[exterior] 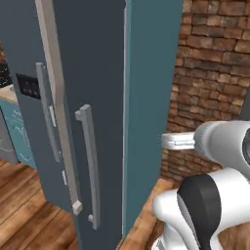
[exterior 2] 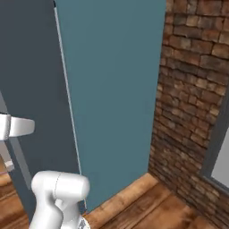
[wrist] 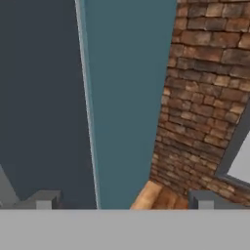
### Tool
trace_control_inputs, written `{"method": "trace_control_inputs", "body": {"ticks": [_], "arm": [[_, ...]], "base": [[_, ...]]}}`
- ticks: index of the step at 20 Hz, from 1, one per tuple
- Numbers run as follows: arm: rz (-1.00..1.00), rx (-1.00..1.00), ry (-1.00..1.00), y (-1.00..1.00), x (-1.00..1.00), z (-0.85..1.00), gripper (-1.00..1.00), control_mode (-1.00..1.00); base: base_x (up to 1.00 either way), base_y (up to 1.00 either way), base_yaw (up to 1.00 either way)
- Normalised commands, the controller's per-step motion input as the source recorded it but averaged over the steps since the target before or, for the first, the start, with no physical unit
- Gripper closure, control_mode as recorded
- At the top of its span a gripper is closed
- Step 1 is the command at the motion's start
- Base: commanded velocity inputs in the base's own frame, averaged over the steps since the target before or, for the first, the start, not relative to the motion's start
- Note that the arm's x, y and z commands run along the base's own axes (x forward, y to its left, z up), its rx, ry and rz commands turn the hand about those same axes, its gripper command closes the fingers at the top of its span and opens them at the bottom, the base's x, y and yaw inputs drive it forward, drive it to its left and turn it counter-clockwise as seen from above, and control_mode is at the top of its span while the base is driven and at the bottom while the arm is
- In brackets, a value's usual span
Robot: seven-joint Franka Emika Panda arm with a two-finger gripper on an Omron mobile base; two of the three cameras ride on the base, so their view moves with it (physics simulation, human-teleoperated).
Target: Place the chicken drumstick on the counter behind the older chicken drumstick on the same shelf of the fridge to maintain FIFO order. Close the fridge door when finished.
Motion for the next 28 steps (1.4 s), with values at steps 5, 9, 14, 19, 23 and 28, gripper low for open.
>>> {"method": "trace_control_inputs", "body": {"ticks": [5, 9, 14, 19, 23, 28], "arm": [[0.00, 0.00, 0.00, 0.00, 0.00, 0.00, -1.00, 1.00], [0.00, 0.00, 0.00, 0.00, 0.00, 0.00, -1.00, 1.00], [0.00, 0.00, 0.00, 0.00, 0.00, 0.00, -1.00, 1.00], [0.00, 0.00, 0.00, 0.00, 0.00, 0.00, -1.00, 1.00], [0.00, 0.00, 0.00, 0.00, 0.00, 0.00, -1.00, 1.00], [0.00, 0.00, 0.00, 0.00, 0.00, 0.00, -1.00, 1.00]], "base": [[0.45, -0.24, 0.64], [0.92, -0.62, 0.50], [0.49, -0.38, 0.44], [0.03, 0.21, 0.22], [0.27, 0.31, 0.17], [0.44, 0.59, 0.13]]}}
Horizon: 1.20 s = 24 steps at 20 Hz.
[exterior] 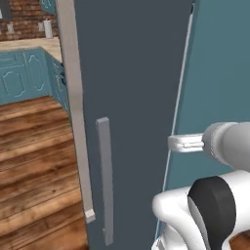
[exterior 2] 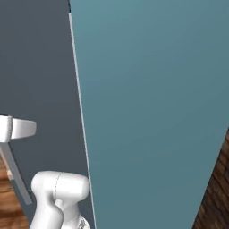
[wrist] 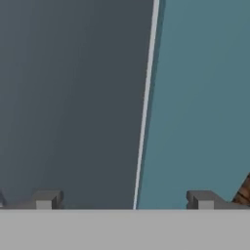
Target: Place the chicken drumstick on the counter behind the older chicken drumstick on the same shelf of the fridge to maintain FIFO order. Close the fridge door when finished.
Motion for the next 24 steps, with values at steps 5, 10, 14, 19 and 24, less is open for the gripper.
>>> {"method": "trace_control_inputs", "body": {"ticks": [5, 10, 14, 19, 24], "arm": [[0.00, 0.00, 0.00, 0.00, 0.00, 0.00, -1.00, 1.00], [0.00, 0.00, 0.00, 0.00, 0.00, 0.00, -1.00, 1.00], [0.00, -0.01, 0.00, 0.04, 0.07, -0.01, -1.00, -1.00], [-0.11, -0.14, 0.01, 0.62, 0.53, -0.06, -1.00, -1.00], [-0.26, -0.07, 0.00, 0.23, 0.83, -0.04, -1.00, -1.00]], "base": [[0.23, 0.33, 0.13], [0.25, 0.03, 0.11], [0.00, 0.00, 0.00], [0.00, 0.00, 0.00], [0.00, 0.00, 0.00]]}}
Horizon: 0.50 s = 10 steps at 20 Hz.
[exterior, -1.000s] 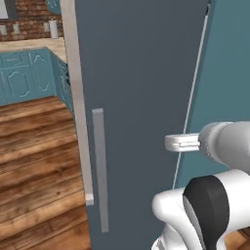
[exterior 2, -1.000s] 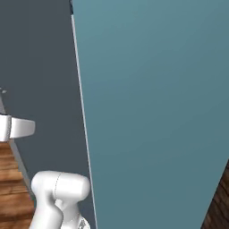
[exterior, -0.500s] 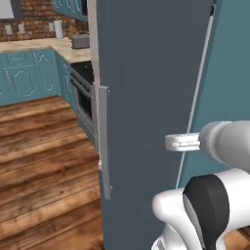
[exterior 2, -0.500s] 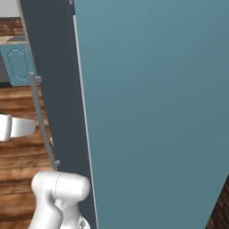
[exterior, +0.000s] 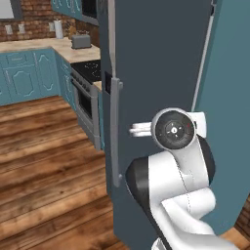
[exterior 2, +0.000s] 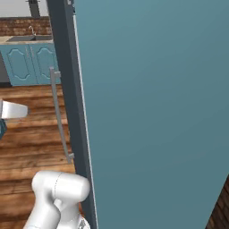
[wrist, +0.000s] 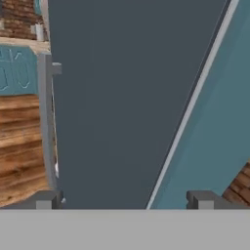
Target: Place the chicken drumstick on the counter behind the older chicken drumstick on the same shelf of the fridge to maintain FIFO order. Close the fridge door when finished.
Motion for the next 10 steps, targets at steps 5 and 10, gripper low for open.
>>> {"method": "trace_control_inputs", "body": {"ticks": [5, 10], "arm": [[-0.27, 0.00, 0.00, -0.19, 1.00, -0.07, -1.00, -1.00], [-0.21, 0.00, -0.01, -0.35, 1.00, -0.19, -1.00, -1.00]], "base": [[0.00, 0.00, 0.00], [0.00, 0.00, 0.00]]}}
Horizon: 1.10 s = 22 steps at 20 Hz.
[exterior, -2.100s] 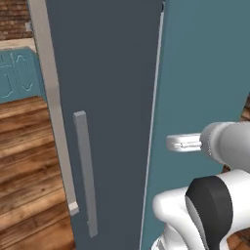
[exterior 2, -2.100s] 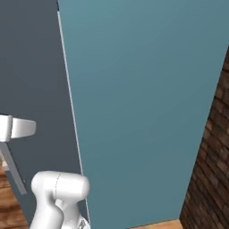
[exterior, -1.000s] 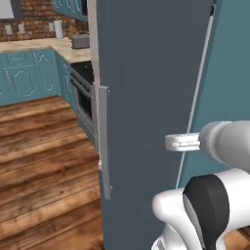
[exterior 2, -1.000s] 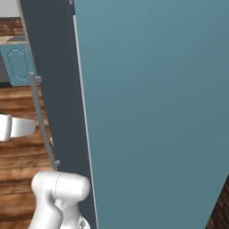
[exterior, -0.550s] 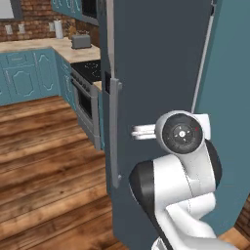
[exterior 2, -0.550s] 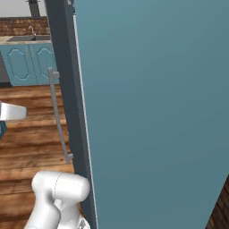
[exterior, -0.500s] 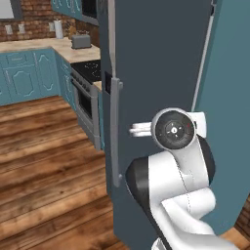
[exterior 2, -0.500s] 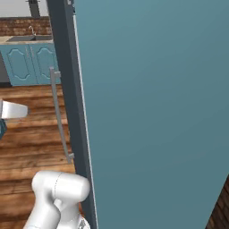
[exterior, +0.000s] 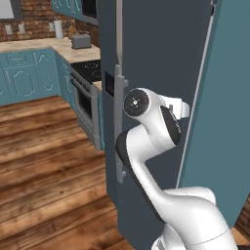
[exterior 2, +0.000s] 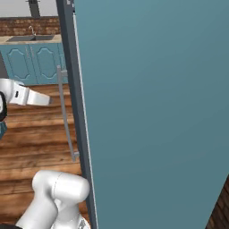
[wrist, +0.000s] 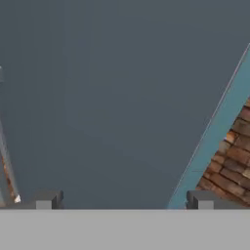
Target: Place the chicken drumstick on the counter behind the older chicken drumstick on the same shelf of the fridge to maintain FIFO order. Close the fridge door when finished.
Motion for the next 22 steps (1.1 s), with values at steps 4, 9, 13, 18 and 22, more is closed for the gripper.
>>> {"method": "trace_control_inputs", "body": {"ticks": [4, 9, 13, 18, 22], "arm": [[-0.19, 0.00, -0.05, -0.51, 0.92, -0.22, -1.00, -1.00], [-0.17, 0.00, -0.08, -0.52, 0.78, -0.18, -1.00, -1.00], [-0.16, 0.00, -0.08, -0.53, 0.69, -0.13, -1.00, -1.00], [-0.18, 0.00, -0.06, -0.51, 0.68, -0.13, -1.00, -1.00], [-0.17, 0.00, -0.05, -0.62, 0.59, -0.12, -1.00, -1.00]], "base": [[0.00, 0.00, 0.00], [0.00, 0.00, 0.00], [0.00, 0.00, 0.00], [0.00, 0.00, 0.00], [0.00, 0.00, 0.00]]}}
